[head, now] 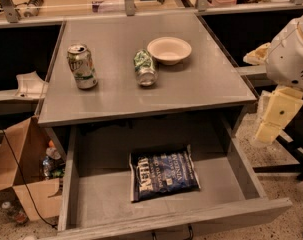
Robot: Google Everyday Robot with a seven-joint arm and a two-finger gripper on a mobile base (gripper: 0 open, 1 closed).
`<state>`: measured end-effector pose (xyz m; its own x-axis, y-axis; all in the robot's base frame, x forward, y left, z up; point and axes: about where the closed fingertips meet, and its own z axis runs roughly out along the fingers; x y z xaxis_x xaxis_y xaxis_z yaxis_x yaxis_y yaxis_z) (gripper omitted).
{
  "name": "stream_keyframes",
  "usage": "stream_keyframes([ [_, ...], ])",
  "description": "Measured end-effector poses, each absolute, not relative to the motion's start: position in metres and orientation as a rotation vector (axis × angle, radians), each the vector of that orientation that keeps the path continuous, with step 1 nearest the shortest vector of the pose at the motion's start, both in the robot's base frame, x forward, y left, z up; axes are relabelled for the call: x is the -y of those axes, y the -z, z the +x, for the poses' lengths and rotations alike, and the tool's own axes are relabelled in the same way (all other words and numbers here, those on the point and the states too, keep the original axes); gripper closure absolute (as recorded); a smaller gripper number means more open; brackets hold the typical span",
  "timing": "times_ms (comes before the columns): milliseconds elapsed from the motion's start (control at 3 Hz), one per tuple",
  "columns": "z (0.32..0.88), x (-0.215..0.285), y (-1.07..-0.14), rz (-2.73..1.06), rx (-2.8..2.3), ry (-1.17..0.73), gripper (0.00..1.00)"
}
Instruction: Pick blue chip bag from top drawer and place on counter
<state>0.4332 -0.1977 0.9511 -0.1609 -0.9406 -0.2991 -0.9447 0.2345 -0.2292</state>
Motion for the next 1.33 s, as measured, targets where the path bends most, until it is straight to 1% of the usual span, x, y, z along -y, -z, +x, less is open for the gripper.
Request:
stream_keyframes([
  [333,0.433,0.198,-0.951,-1.737,-2.139,-0.015,0.0],
  [667,0.425,0.166,-0.899,-1.775,-2.078,-0.082,0.0],
  [1000,0.423,0.162,-0.897,-1.777,-2.078,-0.074,0.0],
  [1333,0.422,0.133,-0.847,-1.824,-2.075,-0.001,0.0],
])
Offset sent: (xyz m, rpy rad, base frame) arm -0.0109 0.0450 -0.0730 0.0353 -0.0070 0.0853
